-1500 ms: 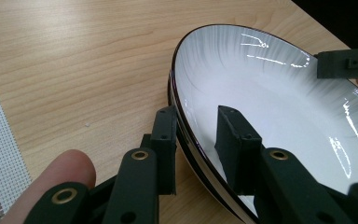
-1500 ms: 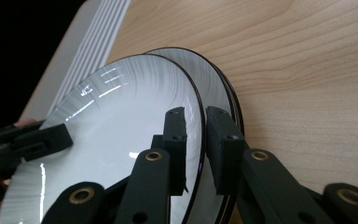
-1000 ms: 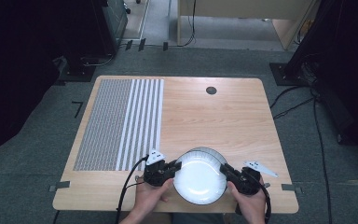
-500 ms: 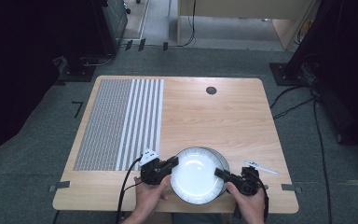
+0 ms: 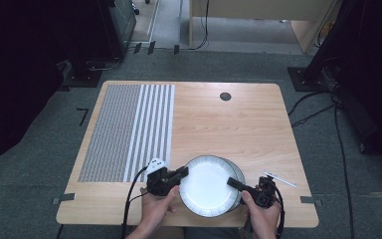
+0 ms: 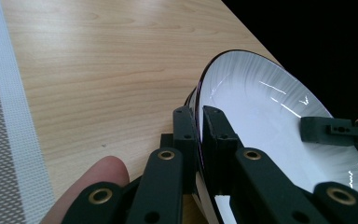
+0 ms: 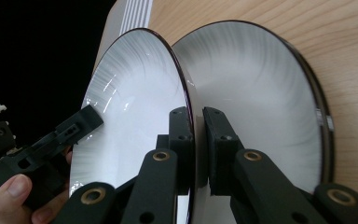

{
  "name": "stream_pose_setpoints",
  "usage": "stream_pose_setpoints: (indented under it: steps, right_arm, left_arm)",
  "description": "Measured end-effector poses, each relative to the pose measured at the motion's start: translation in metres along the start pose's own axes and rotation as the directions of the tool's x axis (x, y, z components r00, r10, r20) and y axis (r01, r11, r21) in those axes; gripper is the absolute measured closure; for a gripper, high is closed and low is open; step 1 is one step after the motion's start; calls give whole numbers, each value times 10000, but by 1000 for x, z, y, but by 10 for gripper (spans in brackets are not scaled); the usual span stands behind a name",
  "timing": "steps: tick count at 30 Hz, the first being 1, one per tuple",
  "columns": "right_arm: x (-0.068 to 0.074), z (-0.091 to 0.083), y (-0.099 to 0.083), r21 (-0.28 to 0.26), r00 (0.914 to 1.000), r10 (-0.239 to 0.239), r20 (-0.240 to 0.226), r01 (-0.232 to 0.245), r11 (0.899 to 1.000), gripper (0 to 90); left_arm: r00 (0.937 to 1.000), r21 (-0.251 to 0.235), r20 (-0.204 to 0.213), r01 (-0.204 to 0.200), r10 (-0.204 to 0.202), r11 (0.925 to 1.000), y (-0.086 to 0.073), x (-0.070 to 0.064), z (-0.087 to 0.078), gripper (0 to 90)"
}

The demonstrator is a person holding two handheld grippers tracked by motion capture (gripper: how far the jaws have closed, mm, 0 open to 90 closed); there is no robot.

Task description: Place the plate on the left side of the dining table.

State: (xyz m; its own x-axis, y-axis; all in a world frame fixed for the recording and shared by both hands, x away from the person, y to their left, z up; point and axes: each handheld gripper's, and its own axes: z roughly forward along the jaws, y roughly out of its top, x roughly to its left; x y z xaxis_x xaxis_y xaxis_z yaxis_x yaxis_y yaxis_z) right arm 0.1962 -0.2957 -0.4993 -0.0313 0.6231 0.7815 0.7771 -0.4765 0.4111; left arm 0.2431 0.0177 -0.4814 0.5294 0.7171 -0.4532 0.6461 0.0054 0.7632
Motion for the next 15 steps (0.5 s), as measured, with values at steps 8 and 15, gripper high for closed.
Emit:
stream_pose_setpoints:
  steps: [8,15]
  right_arm:
    - [16,9,7,148,9995,-209,-252,213,9997,833]
    - [37,26,18,307,9976,-559,-415,572,9979,833]
  left_arm:
    - [9994,-163,-201,-269,266,9995,13,5,-15,852]
    - [9989,-389,-439,-164,147,9991,28,21,-31,852]
